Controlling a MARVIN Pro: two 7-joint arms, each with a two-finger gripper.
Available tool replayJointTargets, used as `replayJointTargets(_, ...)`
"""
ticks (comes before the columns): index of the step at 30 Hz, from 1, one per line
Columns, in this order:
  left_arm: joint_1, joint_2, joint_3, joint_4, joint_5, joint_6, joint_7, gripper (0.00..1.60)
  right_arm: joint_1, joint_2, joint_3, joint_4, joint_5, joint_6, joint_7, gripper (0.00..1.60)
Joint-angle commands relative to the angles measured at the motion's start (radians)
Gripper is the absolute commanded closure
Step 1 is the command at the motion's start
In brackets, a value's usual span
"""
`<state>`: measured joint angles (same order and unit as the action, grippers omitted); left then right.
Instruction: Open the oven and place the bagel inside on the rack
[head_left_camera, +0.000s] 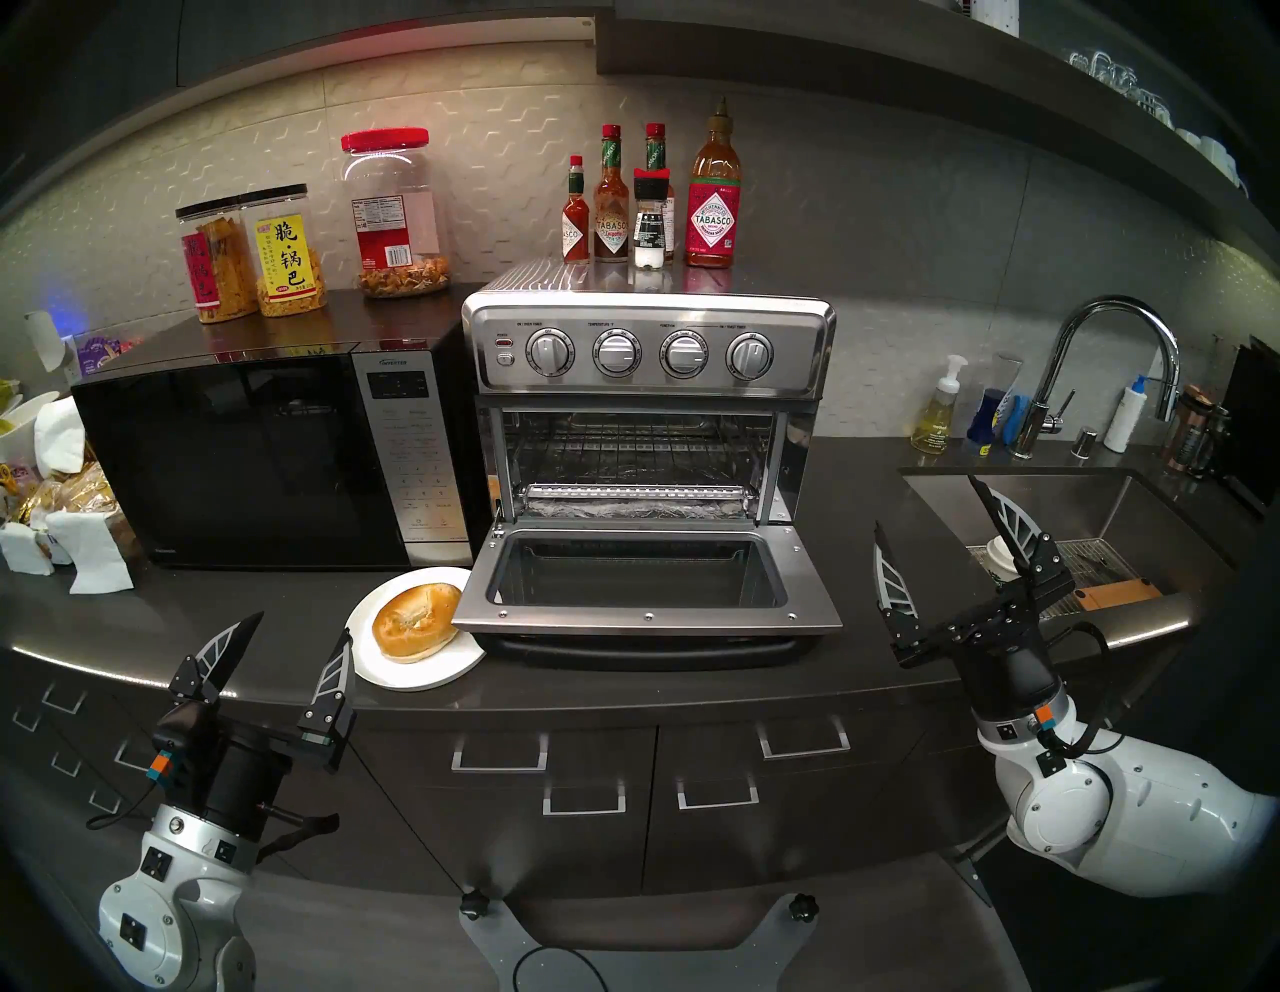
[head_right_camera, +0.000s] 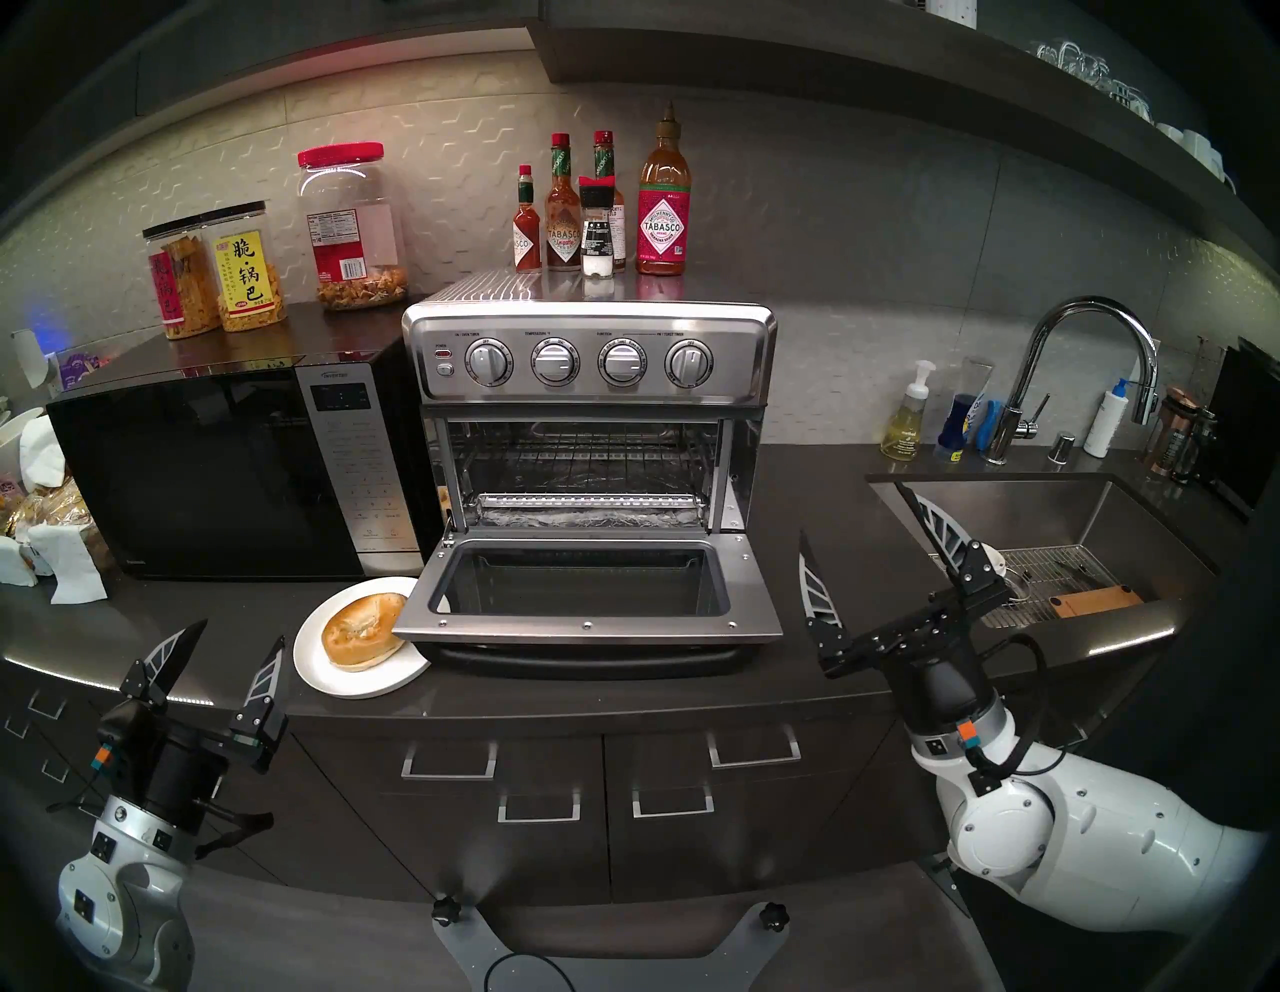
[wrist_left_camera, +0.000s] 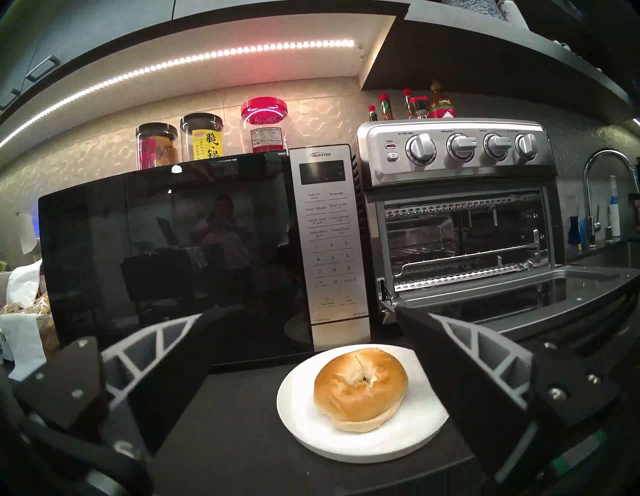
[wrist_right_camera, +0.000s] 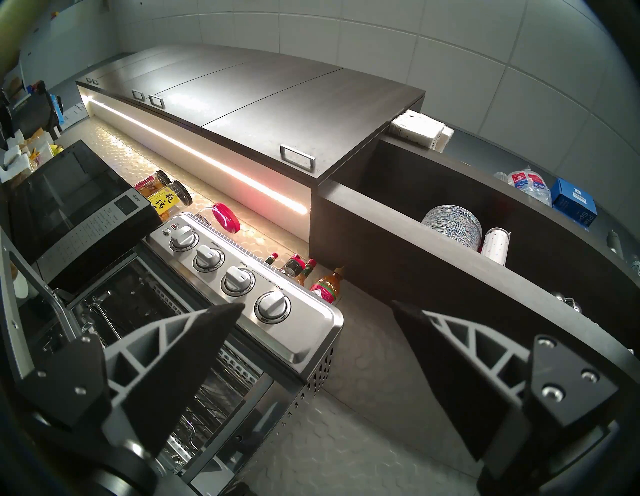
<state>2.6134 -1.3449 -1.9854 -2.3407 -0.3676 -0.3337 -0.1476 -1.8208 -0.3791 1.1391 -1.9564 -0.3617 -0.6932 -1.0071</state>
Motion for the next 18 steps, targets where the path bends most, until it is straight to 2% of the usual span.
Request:
replayJointTargets(1, 0.104, -0.012, -0.039, -0.036, -0.072, 0.007, -0.041, 0.00, 0.006, 0.000, 0.007, -0.013, 0.001, 0.000, -0.005, 0.00)
replayJointTargets(4, 0.118, -0.030, -0.048, -0.056, -0.092, 0.039, -0.033, 0.00, 0.006, 0.000, 0.007, -0.013, 0.001, 0.000, -0.005, 0.00)
replayJointTargets(14, 0.122, -0.039, -0.058, -0.062, -0.108, 0.053, -0.049, 0.00, 0.005, 0.000, 0.007, -0.013, 0.001, 0.000, -0.005, 0.00)
replayJointTargets(18, 0.116, -0.022, -0.097, -0.077, -0.132, 0.065, -0.071, 0.00, 0.006, 0.000, 0.007, -0.013, 0.001, 0.000, -0.005, 0.00)
